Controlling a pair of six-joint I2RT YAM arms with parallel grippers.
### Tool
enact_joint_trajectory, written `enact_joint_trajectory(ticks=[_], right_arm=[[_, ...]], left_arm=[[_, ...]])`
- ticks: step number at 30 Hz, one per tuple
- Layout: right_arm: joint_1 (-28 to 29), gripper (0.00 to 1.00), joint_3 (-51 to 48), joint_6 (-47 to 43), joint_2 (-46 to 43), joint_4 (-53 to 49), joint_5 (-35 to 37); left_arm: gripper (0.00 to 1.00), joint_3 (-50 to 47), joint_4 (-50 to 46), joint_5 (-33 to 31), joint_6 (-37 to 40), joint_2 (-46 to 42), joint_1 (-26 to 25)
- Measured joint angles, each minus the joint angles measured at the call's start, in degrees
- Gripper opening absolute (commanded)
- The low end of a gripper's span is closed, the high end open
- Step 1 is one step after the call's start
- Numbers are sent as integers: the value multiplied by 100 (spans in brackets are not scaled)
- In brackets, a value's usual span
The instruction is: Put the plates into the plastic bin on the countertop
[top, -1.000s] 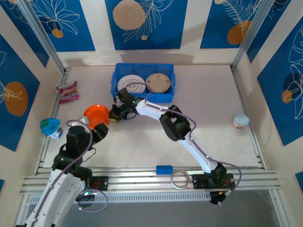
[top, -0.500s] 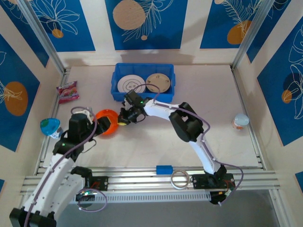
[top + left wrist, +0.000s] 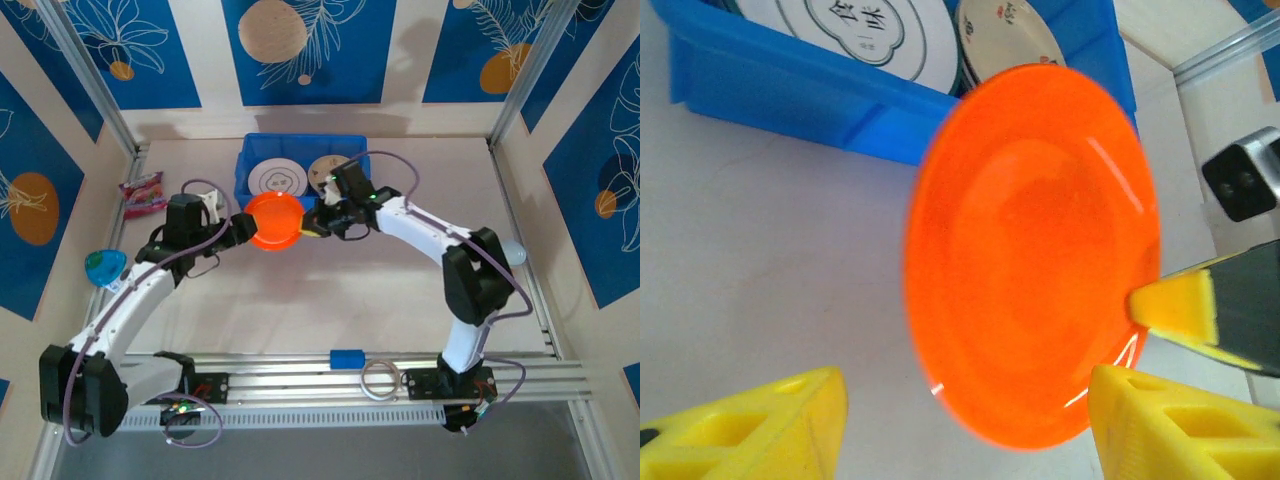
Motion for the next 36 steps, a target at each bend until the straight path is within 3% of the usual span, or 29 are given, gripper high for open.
enact_joint_trajectory(ticks=[8, 19, 22, 29, 36], right_arm=[[-686, 0, -240, -284, -549, -391, -42], [-767, 0, -240, -372, -595, -426, -262], [-761, 0, -240, -391, -595, -426, -326], [-686, 0, -240, -494, -595, -549, -345], [-741, 0, -238, -555, -597, -743, -271]], left_arm=[[65, 151, 579, 83, -57, 608, -400], [57, 269, 1191, 37, -310, 1261, -750], [50, 343, 1220, 13, -323, 1338, -752], [20, 608, 1250, -68, -358, 1541, -761], [0, 887, 1346, -17, -400, 1939, -833]])
